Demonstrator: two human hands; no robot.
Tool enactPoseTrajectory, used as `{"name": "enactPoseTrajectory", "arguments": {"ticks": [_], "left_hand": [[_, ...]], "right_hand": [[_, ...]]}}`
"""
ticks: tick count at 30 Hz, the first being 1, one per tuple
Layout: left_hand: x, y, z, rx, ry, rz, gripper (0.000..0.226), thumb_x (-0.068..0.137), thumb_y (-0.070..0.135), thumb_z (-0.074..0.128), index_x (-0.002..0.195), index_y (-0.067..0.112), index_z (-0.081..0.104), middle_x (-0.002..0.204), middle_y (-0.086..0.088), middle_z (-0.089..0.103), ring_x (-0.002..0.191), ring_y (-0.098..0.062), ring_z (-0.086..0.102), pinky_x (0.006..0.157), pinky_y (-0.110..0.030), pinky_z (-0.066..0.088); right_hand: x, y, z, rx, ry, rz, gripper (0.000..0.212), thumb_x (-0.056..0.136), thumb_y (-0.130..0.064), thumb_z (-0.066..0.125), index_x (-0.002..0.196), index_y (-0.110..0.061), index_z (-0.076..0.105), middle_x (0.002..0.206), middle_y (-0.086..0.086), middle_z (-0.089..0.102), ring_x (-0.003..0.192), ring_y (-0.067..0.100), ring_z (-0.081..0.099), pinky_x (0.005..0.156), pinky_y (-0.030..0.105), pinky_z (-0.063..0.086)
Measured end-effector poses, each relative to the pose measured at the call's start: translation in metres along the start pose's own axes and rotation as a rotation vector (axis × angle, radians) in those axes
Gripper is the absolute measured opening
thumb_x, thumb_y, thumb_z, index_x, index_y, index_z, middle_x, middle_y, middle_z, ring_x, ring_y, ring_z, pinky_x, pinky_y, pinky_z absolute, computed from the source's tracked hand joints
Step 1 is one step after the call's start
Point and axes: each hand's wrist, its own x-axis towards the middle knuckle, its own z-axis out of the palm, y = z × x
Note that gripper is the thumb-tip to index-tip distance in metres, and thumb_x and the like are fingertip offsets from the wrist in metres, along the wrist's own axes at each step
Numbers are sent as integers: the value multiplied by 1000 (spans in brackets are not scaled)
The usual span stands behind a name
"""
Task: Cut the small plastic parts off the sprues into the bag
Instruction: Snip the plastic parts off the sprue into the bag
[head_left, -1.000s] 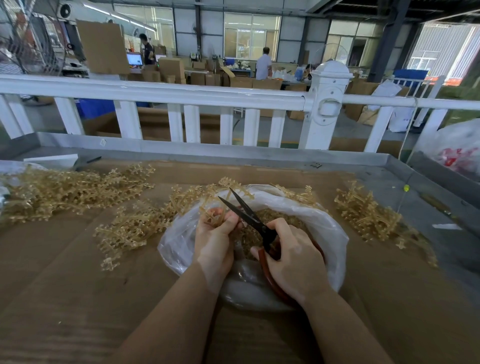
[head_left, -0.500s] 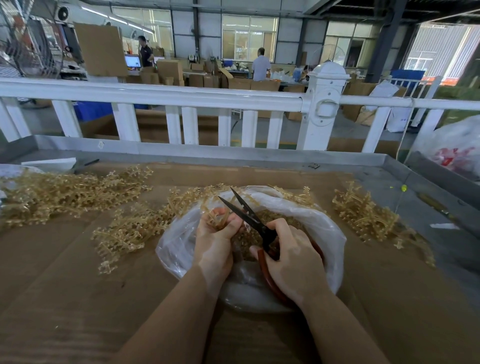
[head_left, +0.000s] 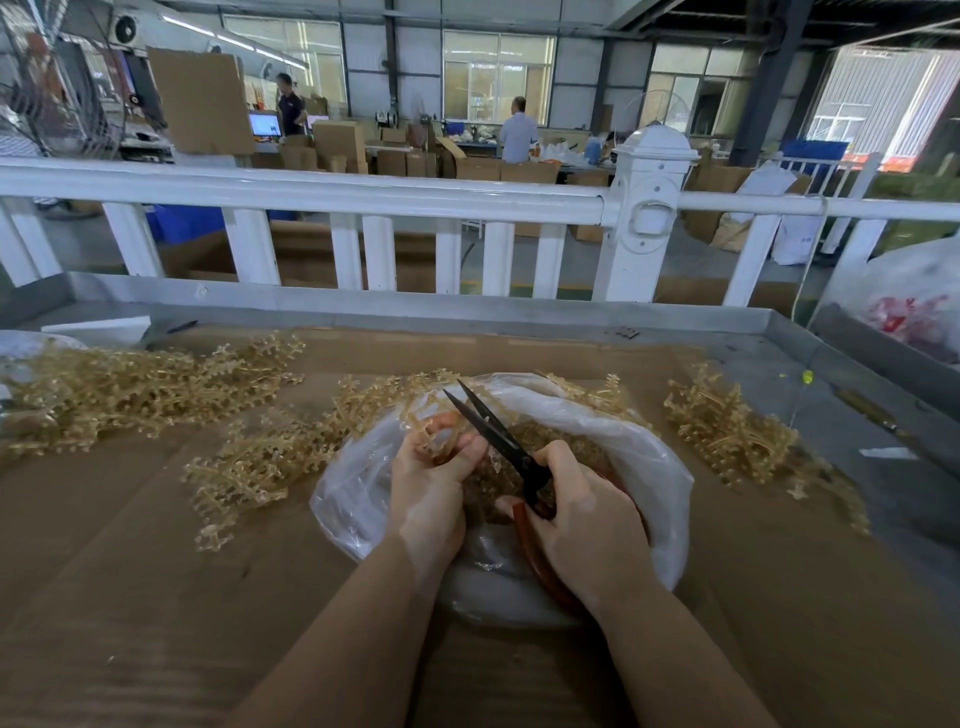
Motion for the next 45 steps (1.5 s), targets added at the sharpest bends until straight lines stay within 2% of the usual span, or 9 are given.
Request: {"name": "enactPoseTrajectory", "arguments": {"ticks": [6, 10, 12, 19, 22, 25, 28, 37, 45], "left_hand": [[-1, 0, 2, -10, 33, 6, 34, 81, -18, 57, 114, -7, 55, 94, -23, 59, 97, -34, 58, 102, -53, 44], [-3, 5, 0, -55, 36, -73, 18, 81, -11, 61, 94, 1, 65, 89, -21, 69, 87, -34, 67, 82, -44, 57], [-3, 7, -1, -65, 24, -110, 18, 82, -8, 61, 98, -1, 66, 97, -21, 70, 90, -32, 69, 80, -42, 57], [-3, 9, -1, -54, 15, -160, 28, 88, -9, 53, 115, -13, 58, 114, -29, 63, 110, -40, 60, 99, -50, 47], [-2, 6, -3, 0, -20, -141, 17, 89, -8, 51, 98, -7, 65, 97, -22, 71, 96, -34, 68, 83, -43, 55], [0, 3, -3, 49, -62, -108, 37, 89, -11, 48, 68, 6, 74, 76, -14, 73, 74, -24, 72, 60, -30, 58], [1, 2, -1, 48, -87, -94, 47, 89, -12, 48, 58, 12, 74, 69, -9, 72, 67, -20, 71, 57, -29, 57], [3, 3, -4, 24, -60, -129, 19, 89, -11, 49, 104, -10, 60, 92, -20, 69, 88, -30, 69, 70, -35, 57], [2, 4, -3, 17, -59, -143, 16, 89, -12, 49, 94, -7, 62, 84, -17, 71, 80, -28, 71, 67, -35, 57]], "right_hand": [[0, -1, 1, -31, 8, -8, 44, 83, -50, 65, 112, -19, 55, 87, -7, 66, 77, 7, 62, 65, 16, 47], [-1, -2, 1, -17, 44, -3, 40, 81, -48, 69, 106, -19, 56, 83, -8, 65, 74, 7, 61, 61, 19, 50], [-2, -3, 0, -7, 68, -8, 38, 81, -48, 70, 103, -19, 57, 81, -8, 64, 72, 7, 60, 59, 17, 48], [-3, -5, -4, 13, 51, -33, 39, 80, -53, 63, 101, -20, 58, 83, -7, 63, 75, 8, 59, 63, 17, 46], [-2, -3, -3, 15, 21, -32, 43, 83, -55, 59, 108, -21, 55, 93, -6, 63, 86, 9, 58, 74, 22, 49], [-1, -2, -3, 23, 2, -22, 44, 84, -55, 57, 111, -21, 53, 97, -5, 61, 92, 12, 56, 80, 25, 47], [-1, -3, -3, 34, 3, -21, 41, 84, -54, 58, 108, -22, 53, 94, -7, 61, 90, 10, 56, 78, 23, 47], [-1, -5, -4, 51, 40, -32, 41, 80, -53, 63, 100, -18, 56, 81, -6, 63, 73, 9, 60, 62, 19, 48], [-1, -6, -2, 9, 57, -24, 39, 79, -50, 68, 98, -18, 55, 77, -7, 63, 67, 9, 60, 57, 17, 45]]}}
